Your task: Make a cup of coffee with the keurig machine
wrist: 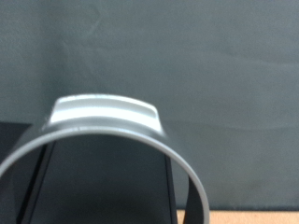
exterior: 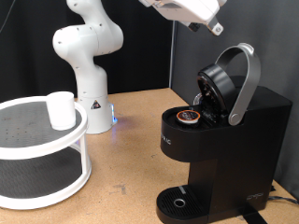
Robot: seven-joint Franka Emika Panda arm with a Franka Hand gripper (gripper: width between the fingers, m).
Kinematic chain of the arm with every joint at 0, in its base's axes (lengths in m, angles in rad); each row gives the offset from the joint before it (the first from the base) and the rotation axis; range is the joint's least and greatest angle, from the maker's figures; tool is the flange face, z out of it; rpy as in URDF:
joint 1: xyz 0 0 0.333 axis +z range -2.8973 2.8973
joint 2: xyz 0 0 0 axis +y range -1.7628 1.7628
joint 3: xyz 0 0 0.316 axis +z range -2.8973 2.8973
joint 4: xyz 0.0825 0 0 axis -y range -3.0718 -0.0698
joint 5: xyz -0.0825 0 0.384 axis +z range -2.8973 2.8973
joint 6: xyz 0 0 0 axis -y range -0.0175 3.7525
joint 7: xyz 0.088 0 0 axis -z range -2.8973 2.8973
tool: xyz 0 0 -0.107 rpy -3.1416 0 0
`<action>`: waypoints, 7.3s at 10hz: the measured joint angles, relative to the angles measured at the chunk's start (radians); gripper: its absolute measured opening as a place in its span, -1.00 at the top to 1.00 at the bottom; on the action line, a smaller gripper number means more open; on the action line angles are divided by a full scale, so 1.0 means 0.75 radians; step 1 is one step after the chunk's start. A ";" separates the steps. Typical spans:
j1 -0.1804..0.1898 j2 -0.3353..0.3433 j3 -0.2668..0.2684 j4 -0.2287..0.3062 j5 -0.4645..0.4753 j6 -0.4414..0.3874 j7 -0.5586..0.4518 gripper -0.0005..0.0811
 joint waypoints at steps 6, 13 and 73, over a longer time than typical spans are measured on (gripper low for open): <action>0.007 0.002 0.042 0.008 0.041 0.000 0.006 -0.97; 0.019 0.004 0.080 0.011 0.124 0.012 0.020 -0.97; -0.167 0.135 0.086 -0.115 -0.072 0.125 -0.217 0.99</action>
